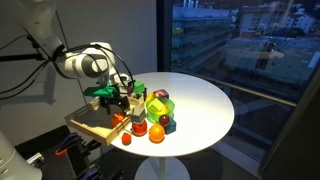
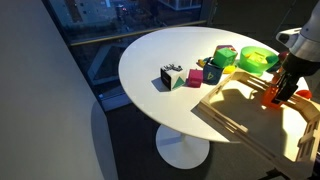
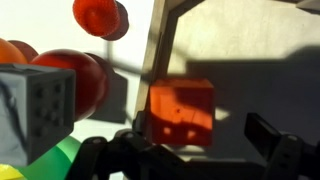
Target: Move the orange toy block from the box into the bowl
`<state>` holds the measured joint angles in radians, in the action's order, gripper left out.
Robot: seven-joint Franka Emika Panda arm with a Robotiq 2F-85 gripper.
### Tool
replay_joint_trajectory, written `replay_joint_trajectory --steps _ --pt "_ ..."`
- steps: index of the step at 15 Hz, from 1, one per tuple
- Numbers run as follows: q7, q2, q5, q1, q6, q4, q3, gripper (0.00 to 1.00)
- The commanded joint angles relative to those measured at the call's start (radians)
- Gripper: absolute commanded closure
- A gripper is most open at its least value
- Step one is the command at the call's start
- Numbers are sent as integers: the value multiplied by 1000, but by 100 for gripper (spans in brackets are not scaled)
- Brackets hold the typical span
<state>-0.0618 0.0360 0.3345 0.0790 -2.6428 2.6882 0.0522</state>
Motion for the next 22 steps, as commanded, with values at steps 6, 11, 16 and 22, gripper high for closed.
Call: replay_joint_trajectory --steps 6,11,16,22 --pt "89 19 83 4 -19 -6 -2 0" --pt "102 10 95 3 -16 0 -2 32" --pt "114 -6 90 -1 -10 -5 -4 68" --pt "137 -14 82 -2 -5 -10 -2 78"
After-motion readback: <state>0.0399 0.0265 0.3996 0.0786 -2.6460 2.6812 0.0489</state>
